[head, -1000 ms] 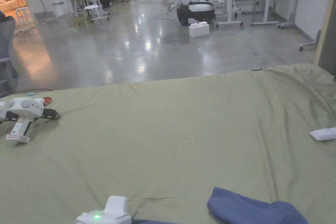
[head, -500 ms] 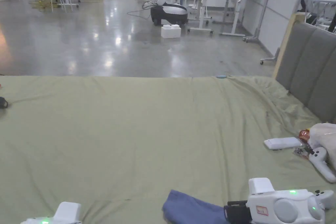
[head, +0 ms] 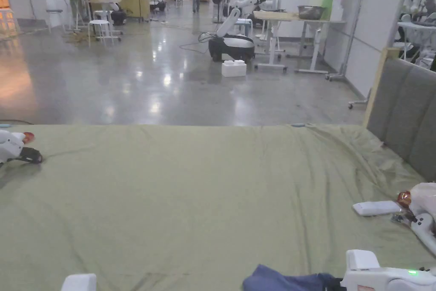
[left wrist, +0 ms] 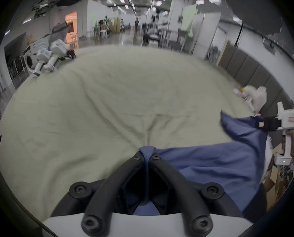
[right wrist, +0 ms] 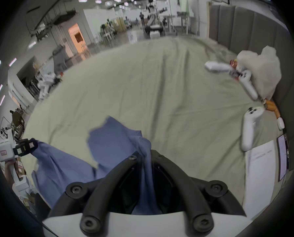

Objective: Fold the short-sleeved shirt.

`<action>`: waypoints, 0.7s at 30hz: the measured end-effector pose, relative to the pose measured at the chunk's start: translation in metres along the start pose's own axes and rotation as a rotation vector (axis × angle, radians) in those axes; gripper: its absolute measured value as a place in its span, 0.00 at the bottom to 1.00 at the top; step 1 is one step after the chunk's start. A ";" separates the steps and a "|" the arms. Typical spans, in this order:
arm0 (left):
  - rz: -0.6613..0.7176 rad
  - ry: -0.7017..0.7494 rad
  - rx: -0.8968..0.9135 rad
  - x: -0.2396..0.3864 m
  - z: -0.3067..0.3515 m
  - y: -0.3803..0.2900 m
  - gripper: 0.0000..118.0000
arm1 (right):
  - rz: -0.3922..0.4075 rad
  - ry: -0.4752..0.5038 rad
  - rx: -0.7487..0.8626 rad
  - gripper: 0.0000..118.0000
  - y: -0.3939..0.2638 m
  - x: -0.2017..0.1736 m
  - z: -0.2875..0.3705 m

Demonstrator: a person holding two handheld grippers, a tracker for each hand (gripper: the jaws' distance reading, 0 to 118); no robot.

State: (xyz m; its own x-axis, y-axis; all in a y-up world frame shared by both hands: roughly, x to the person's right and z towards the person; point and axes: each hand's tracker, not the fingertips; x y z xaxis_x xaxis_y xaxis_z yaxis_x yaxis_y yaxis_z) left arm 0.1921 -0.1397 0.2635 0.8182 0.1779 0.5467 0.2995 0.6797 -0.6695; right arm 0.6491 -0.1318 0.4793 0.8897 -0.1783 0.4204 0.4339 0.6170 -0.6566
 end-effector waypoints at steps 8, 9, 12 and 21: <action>0.022 -0.071 0.379 -0.035 0.212 0.021 0.00 | -0.001 0.068 0.310 0.05 -0.004 -0.005 0.157; 0.026 -0.075 0.417 -0.036 0.232 0.025 0.00 | -0.001 0.064 0.342 0.05 -0.003 -0.007 0.171; 0.004 -0.059 0.537 -0.025 0.288 0.038 0.00 | -0.002 0.072 0.450 0.05 0.007 -0.017 0.211; -0.081 0.018 0.791 0.002 0.385 0.087 0.00 | 0.016 0.066 0.725 0.05 0.062 -0.067 0.312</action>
State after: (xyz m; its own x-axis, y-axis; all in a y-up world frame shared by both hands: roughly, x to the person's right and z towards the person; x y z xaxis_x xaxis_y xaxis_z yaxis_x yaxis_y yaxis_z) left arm 0.0310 0.1943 0.4002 0.8187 0.0989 0.5657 -0.0728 0.9950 -0.0687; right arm 0.5723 0.1579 0.6057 0.9119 -0.1968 0.3602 0.2377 0.9686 -0.0725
